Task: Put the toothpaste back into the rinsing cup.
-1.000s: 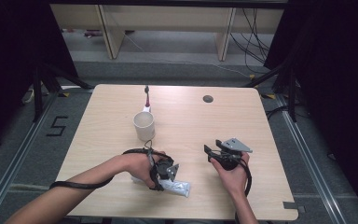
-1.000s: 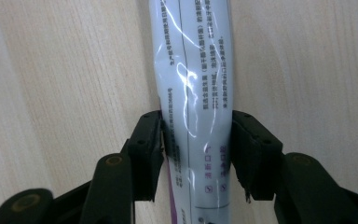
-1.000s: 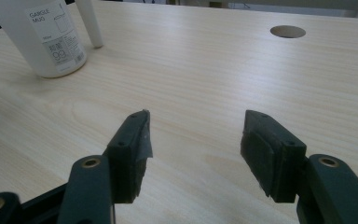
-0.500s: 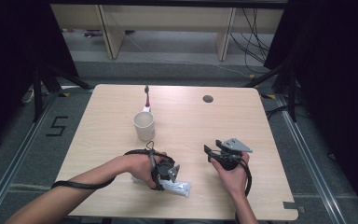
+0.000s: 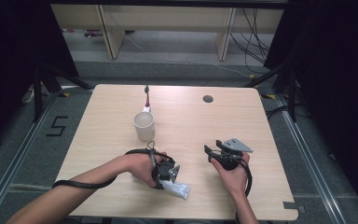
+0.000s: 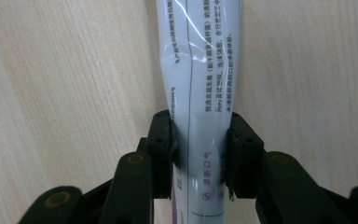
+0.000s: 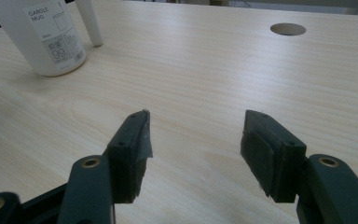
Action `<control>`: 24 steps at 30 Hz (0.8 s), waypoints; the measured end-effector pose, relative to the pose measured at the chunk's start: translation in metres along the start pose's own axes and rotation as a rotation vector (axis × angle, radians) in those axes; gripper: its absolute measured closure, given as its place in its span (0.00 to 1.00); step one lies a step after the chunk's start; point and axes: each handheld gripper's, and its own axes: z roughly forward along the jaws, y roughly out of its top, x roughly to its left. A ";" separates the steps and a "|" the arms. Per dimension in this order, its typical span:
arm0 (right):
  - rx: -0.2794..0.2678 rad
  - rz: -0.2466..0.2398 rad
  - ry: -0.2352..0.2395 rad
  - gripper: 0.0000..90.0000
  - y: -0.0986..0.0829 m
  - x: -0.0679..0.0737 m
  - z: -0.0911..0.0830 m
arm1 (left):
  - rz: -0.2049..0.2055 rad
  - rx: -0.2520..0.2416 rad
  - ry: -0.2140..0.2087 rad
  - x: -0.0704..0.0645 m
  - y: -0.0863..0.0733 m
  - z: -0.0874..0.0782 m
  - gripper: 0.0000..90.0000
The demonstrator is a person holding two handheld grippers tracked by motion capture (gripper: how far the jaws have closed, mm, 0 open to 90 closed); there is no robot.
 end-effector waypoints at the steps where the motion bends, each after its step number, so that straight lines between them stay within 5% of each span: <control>1: -0.002 -0.002 -0.002 0.47 0.000 0.000 0.000 | 0.000 -0.002 0.003 0.000 0.000 -0.001 0.78; 10: 0.001 0.000 0.002 0.47 0.000 0.000 0.000 | 0.012 -0.044 0.027 -0.002 -0.005 -0.002 0.82; 12: 0.010 0.035 0.008 0.47 -0.001 0.003 0.000 | 0.010 -0.065 0.035 -0.001 -0.006 -0.003 0.83; 16: -0.007 -0.002 -0.012 0.47 0.000 -0.001 -0.001 | 0.024 -0.103 0.052 0.000 -0.009 -0.010 0.83; 24: -0.001 0.075 -0.013 0.48 0.000 -0.001 -0.003 | -0.024 -0.327 0.146 -0.002 -0.019 -0.038 0.83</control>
